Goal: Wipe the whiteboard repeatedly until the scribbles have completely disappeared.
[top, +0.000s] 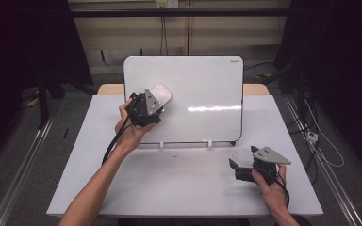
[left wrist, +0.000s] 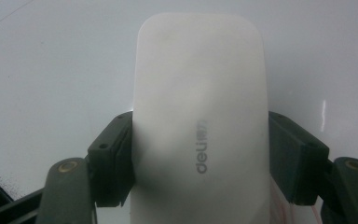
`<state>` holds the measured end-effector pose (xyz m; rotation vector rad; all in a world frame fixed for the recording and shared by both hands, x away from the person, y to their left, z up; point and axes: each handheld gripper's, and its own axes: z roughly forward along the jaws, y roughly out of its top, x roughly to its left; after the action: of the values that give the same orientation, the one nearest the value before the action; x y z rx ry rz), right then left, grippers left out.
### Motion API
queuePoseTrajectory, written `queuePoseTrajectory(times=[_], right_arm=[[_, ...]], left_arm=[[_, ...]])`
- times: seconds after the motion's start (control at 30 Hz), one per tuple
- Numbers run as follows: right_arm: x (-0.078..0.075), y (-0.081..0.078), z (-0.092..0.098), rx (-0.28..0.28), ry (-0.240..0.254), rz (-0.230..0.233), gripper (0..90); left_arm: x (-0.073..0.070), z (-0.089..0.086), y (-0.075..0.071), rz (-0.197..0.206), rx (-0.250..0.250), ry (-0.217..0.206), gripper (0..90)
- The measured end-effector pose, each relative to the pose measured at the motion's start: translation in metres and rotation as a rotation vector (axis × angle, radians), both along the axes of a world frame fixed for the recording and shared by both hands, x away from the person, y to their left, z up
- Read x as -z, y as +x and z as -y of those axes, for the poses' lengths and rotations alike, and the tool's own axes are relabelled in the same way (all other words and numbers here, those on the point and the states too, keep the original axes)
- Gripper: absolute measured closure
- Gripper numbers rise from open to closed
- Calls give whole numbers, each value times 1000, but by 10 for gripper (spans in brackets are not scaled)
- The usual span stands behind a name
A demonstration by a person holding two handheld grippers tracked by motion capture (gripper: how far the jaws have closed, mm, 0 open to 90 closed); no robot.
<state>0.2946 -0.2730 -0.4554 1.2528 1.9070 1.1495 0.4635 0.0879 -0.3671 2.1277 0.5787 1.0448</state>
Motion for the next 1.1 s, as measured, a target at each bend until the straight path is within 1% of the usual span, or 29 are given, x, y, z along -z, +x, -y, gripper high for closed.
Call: queuePoseTrajectory(times=[0.03,0.07,0.13,0.17,0.27,0.33,0.37,0.47,0.5,0.53,0.57,0.6,0.67,0.8,0.87,0.93,1.1], right_arm=[[0,0,1,1,1,1,56],[0,0,1,4,2,-1,55],[0,0,1,6,2,-3,56],[0,0,1,5,2,-3,55],[0,0,1,1,0,-1,55],[0,-1,0,0,1,0,54],[0,0,1,0,1,-1,54],[0,0,1,3,2,-3,55],[0,0,1,2,2,-4,54],[1,0,1,2,1,-3,55],[1,0,1,2,2,-3,54],[1,0,1,3,4,-5,55],[1,0,2,4,3,-3,55],[0,-1,2,3,2,-2,55],[0,-1,1,4,1,-2,55],[0,0,1,6,0,-4,55],[0,1,-2,0,-3,-3,55]], left_arm=[[0,0,0,-1,2,2,311],[-1,0,1,4,1,-8,311],[-6,-2,4,0,-8,-14,311],[-9,-3,6,4,-14,-13,311],[-18,-6,15,-2,-30,-25,311],[-24,-8,19,-5,-38,-15,311],[-27,-8,22,0,-42,-17,311],[-34,-15,27,-3,-63,-46,311],[-34,-18,28,-4,-69,-63,311],[-34,-19,28,-4,-71,-72,311],[-32,-19,27,6,-75,-67,311],[-31,-18,25,12,-81,-75,311],[-27,-21,24,4,-85,-91,311],[-16,-24,17,5,-82,-103,311],[-14,-23,14,9,-84,-95,311],[-11,-21,12,3,-80,-89,311],[-5,-15,6,9,-60,-50,311]])
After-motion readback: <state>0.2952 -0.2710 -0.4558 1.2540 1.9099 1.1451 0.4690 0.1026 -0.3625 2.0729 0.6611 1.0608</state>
